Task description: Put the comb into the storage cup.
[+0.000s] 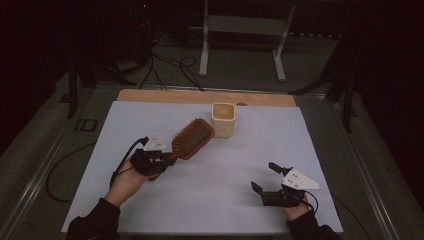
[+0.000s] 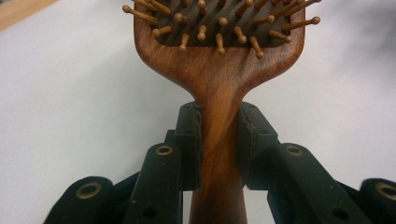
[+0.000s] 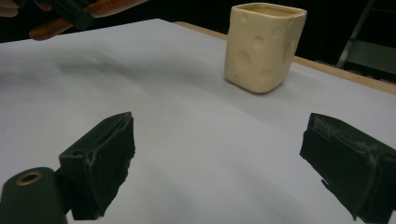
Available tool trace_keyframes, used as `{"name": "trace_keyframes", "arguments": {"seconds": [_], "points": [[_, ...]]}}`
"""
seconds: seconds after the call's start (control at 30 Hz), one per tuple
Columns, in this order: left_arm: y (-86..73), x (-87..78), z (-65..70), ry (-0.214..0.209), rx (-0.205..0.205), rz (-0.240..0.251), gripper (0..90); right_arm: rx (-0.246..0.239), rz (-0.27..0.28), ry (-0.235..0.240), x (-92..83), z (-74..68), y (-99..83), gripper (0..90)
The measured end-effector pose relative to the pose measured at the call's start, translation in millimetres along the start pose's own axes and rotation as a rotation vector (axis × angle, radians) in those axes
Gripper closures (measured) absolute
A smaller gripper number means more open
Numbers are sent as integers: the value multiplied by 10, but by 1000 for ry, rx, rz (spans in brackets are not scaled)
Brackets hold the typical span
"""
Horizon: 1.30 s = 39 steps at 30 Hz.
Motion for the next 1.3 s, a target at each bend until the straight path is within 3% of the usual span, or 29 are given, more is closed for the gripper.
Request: {"name": "trace_keyframes", "arguments": {"seconds": [0.23,0.43,0.47,0.77,0.9,1.0,1.3], "points": [[97,23,198,-13,23,64,734,7,-3,-7,-4,14,-2,90],[126,90,354,-32,35,89,734,10,-11,-8,-5,1,1,91],[124,111,379,-18,44,99,734,11,-9,-6,-6,-3,5,91],[52,157,444,-13,28,146,734,14,-7,-26,-73,-12,92,91],[5,160,443,23,37,167,734,23,-9,-46,-124,-14,157,91],[-53,164,438,21,21,198,734,6,-5,-67,-201,-44,277,91],[-71,238,474,-6,14,228,733,-6,27,-19,-350,-142,671,90]]}}
Point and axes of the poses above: each handheld gripper's, and its own axes: x roughly forward along the jaws, y roughly out of its top, z roughly to its right, the point moved 6 cm from there along x, roughly forward along the jaws, and after that the axes turned 9 degrees about -z, right-handed, at the moved point
